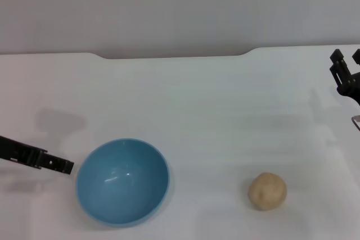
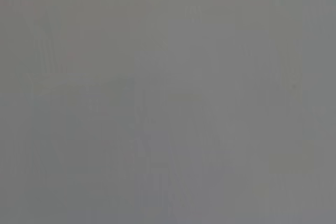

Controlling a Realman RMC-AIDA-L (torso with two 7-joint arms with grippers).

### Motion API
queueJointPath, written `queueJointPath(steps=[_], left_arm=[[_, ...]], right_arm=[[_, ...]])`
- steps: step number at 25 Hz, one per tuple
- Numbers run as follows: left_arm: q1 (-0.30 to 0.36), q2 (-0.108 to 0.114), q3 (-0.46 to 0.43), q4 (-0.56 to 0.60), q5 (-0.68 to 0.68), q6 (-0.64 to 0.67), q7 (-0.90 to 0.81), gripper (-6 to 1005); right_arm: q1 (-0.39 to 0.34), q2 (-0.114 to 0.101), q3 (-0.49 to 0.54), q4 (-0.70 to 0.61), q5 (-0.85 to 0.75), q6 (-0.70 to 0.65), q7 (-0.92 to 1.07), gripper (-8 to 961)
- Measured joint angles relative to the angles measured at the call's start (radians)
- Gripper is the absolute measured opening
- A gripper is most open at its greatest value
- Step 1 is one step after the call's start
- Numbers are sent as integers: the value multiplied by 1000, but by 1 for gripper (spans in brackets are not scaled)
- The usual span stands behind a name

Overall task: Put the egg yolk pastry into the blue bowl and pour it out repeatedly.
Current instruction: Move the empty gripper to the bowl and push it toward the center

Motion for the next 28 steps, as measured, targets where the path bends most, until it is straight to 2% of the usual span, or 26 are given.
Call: queueJointPath(steps=[10, 20, 28], left_arm=[[-34, -2, 84, 24, 20, 57, -98, 860], [-85, -5, 174, -1, 49, 38, -219, 861], [-129, -15, 217, -105, 46, -29, -238, 861]], right_arm=[[10, -1, 0, -14, -1, 26, -5, 466], [0, 0, 0, -14, -4, 26, -9, 467], [-5, 0, -7, -15, -6, 25, -11, 467]])
